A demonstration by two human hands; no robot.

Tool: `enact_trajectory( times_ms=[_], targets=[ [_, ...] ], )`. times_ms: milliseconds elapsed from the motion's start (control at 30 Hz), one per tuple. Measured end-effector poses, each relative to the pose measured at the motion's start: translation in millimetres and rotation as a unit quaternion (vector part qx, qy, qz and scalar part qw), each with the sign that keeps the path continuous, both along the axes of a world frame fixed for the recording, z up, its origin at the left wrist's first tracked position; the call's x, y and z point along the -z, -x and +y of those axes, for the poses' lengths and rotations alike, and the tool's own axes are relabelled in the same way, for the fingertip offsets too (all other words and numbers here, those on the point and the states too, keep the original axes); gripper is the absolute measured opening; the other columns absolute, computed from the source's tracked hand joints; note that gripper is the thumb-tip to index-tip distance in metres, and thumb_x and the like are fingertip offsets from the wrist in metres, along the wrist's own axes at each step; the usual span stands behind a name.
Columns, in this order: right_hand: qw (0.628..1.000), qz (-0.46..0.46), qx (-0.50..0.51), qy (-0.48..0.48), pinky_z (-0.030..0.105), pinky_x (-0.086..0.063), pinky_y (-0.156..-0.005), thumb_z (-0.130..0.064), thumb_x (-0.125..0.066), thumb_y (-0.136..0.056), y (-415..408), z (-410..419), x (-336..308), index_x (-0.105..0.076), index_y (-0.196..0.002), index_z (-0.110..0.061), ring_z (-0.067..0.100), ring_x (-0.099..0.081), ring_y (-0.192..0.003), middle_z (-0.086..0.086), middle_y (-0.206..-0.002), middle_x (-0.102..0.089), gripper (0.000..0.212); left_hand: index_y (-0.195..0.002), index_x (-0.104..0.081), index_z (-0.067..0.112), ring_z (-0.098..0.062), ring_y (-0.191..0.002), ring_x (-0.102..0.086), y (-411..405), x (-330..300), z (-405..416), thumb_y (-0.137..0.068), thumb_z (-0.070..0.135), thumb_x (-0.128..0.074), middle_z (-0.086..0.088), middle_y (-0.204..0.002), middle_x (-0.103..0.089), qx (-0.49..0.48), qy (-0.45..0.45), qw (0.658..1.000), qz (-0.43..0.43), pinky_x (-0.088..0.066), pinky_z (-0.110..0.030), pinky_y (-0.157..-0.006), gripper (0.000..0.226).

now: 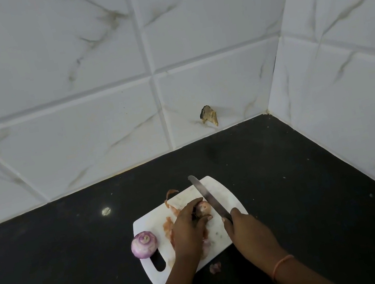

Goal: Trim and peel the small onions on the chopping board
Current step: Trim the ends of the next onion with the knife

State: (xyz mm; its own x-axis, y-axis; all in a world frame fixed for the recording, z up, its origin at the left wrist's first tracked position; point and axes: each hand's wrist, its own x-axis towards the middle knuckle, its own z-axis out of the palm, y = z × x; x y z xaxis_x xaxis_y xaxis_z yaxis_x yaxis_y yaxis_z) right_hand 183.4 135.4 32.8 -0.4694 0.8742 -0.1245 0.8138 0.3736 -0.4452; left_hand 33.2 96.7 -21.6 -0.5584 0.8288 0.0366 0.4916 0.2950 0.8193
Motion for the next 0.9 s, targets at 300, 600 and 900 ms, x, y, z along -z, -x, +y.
enact_trajectory(
  times_ms=[300,600,900],
  targets=[
    [0.997,-0.074,-0.006,-0.015,0.031,-0.038,-0.067,-0.040,-0.026,-0.105,14.1,-0.9,-6.3,-0.044,-0.111,-0.015,0.023,-0.067,-0.093,0.002,-0.101,-0.067,0.031,-0.119,-0.062,0.039,-0.007,-0.088,-0.069,0.3,6.2,-0.2,-0.090,0.013,-0.067,0.017,-0.101,-0.072,0.012,-0.021,1.000,-0.011,-0.055,-0.023,-0.080,0.039],
    [0.998,-0.054,-0.014,0.027,0.031,-0.039,-0.068,-0.039,-0.030,-0.104,14.1,9.6,-9.4,-0.046,-0.107,-0.015,0.022,-0.064,-0.091,-0.001,-0.090,-0.057,0.030,-0.115,-0.062,0.042,-0.002,-0.091,-0.067,0.8,3.9,-0.4,-0.090,0.012,-0.070,0.021,-0.103,-0.069,0.018,-0.030,0.999,0.002,-0.044,-0.006,-0.073,0.040],
    [0.996,-0.089,-0.019,0.009,0.032,-0.039,-0.069,-0.035,-0.029,-0.105,24.0,16.0,-4.0,-0.046,-0.114,-0.012,0.025,-0.065,-0.097,0.006,-0.107,-0.064,0.031,-0.115,-0.059,0.048,-0.001,-0.084,-0.067,0.6,6.1,0.6,-0.090,0.016,-0.071,0.018,-0.101,-0.071,0.012,-0.030,0.999,-0.007,-0.044,-0.007,-0.071,0.042]
  ],
)
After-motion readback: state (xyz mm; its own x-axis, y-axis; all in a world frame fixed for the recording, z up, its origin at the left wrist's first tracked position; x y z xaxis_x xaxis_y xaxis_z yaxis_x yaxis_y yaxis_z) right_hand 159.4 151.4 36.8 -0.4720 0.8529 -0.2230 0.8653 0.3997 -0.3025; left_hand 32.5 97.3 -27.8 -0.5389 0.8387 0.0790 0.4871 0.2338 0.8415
